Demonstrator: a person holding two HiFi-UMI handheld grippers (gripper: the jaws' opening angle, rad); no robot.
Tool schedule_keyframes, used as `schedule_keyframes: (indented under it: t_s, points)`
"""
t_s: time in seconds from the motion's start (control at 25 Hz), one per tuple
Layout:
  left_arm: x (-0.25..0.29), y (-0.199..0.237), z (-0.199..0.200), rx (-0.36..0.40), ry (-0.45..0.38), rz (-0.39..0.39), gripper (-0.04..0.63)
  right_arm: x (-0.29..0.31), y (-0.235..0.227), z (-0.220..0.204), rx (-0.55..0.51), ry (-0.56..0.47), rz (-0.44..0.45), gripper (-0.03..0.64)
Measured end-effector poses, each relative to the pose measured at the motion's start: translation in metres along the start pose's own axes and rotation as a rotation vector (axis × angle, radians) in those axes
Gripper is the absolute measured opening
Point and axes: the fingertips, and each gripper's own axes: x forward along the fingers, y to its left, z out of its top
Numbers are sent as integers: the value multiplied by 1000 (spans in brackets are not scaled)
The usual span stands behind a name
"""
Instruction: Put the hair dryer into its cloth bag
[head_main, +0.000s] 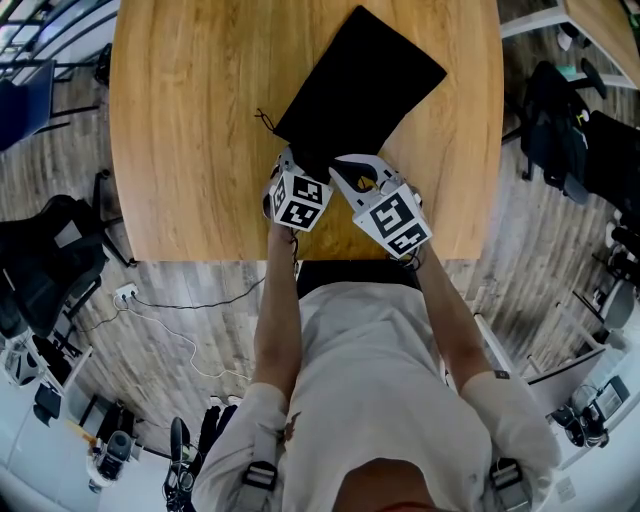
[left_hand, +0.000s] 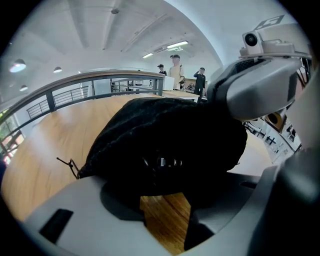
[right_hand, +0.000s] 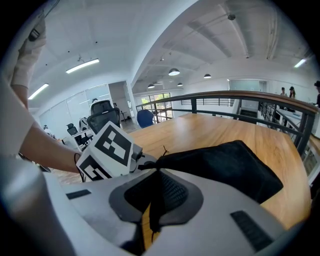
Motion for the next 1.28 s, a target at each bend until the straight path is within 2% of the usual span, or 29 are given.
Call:
schedule_keyframes:
  t_s: [0.68, 0.72, 0.8, 1.28]
  points:
    - [-40, -2, -30, -18, 22, 22, 236, 11, 1, -16, -23, 61, -30, 32]
    - [-44, -2, -31, -20, 21, 25, 236, 11, 2, -18, -24, 66, -29, 47]
    - [-51, 1, -34, -24, 17, 33, 236, 12, 4, -20, -24, 77, -31, 149]
    - [-90, 10, -23, -29, -55, 64, 235, 2, 11, -15, -35, 70, -72, 155]
